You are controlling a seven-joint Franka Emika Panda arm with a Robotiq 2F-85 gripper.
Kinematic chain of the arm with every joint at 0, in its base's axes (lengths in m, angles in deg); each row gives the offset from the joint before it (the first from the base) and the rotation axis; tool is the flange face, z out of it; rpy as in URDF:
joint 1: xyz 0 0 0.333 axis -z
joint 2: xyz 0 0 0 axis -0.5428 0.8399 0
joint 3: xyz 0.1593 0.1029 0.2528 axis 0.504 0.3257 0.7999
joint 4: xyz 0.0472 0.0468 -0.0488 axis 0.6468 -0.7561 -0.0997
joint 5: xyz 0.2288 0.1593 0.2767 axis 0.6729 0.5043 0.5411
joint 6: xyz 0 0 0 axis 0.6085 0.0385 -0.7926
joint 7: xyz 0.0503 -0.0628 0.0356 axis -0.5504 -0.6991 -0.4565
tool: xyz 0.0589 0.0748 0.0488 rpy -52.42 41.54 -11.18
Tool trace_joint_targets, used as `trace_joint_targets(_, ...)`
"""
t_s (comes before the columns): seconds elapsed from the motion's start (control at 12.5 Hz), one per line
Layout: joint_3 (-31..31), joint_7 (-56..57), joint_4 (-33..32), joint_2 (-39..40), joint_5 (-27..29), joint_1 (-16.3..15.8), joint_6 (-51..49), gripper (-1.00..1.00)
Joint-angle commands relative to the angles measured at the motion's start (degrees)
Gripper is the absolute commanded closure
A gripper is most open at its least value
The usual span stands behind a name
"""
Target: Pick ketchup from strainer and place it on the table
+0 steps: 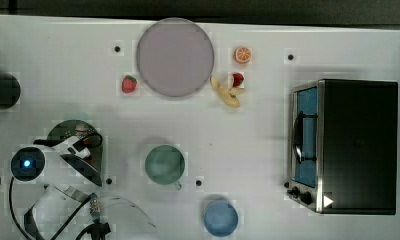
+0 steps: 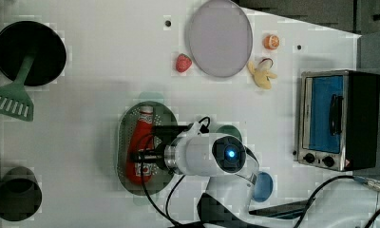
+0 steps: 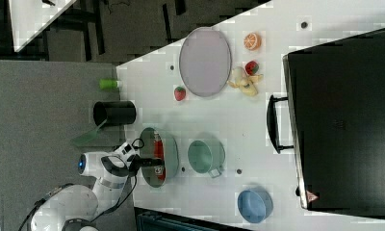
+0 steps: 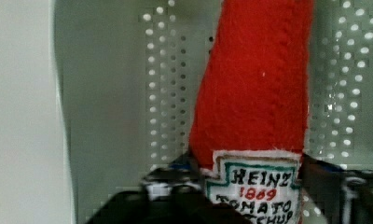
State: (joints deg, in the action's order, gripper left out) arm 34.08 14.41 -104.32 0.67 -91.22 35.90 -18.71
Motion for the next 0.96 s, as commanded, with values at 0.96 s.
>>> trace_joint_targets(0.96,10.6,-1.5,13.0,-19.3,20.6,8.8,-20.4,-0.18)
